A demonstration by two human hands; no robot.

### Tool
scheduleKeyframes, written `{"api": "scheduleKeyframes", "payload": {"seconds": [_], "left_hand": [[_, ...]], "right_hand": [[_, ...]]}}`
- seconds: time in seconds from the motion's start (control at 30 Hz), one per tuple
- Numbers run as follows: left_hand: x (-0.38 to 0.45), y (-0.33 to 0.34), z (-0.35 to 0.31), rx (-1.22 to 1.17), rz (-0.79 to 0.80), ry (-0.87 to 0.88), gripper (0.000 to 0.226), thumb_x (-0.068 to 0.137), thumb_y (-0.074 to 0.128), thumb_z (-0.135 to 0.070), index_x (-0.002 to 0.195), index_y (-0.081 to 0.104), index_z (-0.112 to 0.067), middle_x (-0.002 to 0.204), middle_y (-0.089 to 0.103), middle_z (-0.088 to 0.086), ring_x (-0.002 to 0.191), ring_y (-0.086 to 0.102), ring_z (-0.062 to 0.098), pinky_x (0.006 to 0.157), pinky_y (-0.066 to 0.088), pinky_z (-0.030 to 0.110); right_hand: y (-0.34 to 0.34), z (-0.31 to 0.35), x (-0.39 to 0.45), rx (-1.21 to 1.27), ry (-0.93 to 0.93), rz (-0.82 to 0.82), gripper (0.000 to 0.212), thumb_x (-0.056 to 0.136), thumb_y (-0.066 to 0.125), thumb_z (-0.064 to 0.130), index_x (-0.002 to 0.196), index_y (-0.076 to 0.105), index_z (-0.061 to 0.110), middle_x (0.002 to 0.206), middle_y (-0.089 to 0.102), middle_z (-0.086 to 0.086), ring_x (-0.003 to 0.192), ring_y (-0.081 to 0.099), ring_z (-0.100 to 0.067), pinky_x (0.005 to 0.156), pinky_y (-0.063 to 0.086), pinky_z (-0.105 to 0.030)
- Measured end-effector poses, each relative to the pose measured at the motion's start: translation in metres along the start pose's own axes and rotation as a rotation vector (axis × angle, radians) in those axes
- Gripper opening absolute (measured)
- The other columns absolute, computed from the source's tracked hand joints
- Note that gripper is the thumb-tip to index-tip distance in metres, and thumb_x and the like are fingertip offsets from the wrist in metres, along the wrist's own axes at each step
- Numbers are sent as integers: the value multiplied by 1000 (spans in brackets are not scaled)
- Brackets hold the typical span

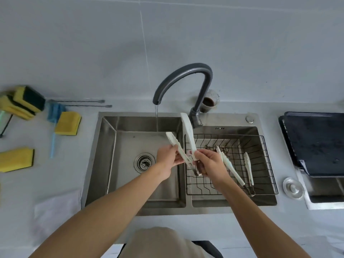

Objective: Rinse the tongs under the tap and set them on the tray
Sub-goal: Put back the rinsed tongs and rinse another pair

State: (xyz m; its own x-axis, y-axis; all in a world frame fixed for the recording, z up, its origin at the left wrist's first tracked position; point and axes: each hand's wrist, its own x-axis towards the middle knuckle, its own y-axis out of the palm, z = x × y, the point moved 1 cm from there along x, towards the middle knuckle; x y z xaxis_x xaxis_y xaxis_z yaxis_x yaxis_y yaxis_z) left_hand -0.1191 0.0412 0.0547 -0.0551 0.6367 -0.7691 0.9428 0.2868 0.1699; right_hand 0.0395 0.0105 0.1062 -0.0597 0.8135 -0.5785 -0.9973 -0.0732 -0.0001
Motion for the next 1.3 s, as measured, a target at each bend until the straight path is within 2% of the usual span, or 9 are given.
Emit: {"api": "scheduleKeyframes", "payload": {"seconds": [0.2,0.33,0.5,0.6,0.67,0.77,1.0,1.13,1.3], "left_hand": [[5,-45,-27,108,-42,121,23,106,55,-12,121,68,-3,101,74,18,86,78,33,71,67,41],[12,-59,-45,136,-23,154,22,107,52,-13,124,66,-9,103,76,15,89,78,32,73,67,41],[23,-67,-62,159,20,172,27,107,53,-16,130,64,-10,113,75,14,95,78,32,82,66,46],[27,-68,-66,161,43,172,27,104,58,-19,129,65,-10,113,76,13,96,78,31,84,65,47],[30,-69,-65,145,56,157,27,102,64,-21,126,66,-10,112,76,15,94,78,32,84,65,49],[32,-68,-64,128,62,146,26,98,71,-24,119,68,-9,108,77,16,91,79,33,80,66,46],[33,-65,-72,122,104,192,29,95,72,-37,114,74,-15,97,76,7,80,76,20,79,65,40],[33,-64,-82,99,97,214,37,91,78,-34,113,72,-5,96,78,10,74,75,20,73,65,37],[29,-66,-91,106,131,265,23,88,82,-24,96,69,-8,82,76,9,62,70,17,67,65,35]], "right_hand": [[49,0,19,-380,-126,-104,29,108,52,33,102,69,11,79,71,-20,61,65,-15,47,49,-20],[72,1,25,-360,-133,-92,30,108,53,34,100,68,10,67,61,-7,53,56,-10,45,47,-20],[85,-1,34,-415,-121,-119,38,106,53,43,93,67,10,62,56,7,57,54,-13,58,53,-39],[87,-1,37,-423,-120,-162,43,108,49,42,92,65,6,67,60,-9,61,56,-13,64,53,-42],[87,-3,39,-406,-99,-205,42,110,46,38,99,66,2,79,66,-22,64,61,-11,69,55,-41],[84,-6,41,-267,-25,-216,39,112,42,33,108,64,2,72,62,-18,65,67,-22,74,63,-49],[83,-6,42,0,123,-184,35,113,40,34,114,65,9,62,54,-8,50,61,-21,59,65,-42],[80,-6,42,21,159,-147,38,113,38,31,118,62,3,58,52,-10,47,58,-21,56,64,-39],[81,-6,44,25,128,-82,53,108,43,53,96,56,2,58,48,-8,43,46,-20,52,56,-37]]}}
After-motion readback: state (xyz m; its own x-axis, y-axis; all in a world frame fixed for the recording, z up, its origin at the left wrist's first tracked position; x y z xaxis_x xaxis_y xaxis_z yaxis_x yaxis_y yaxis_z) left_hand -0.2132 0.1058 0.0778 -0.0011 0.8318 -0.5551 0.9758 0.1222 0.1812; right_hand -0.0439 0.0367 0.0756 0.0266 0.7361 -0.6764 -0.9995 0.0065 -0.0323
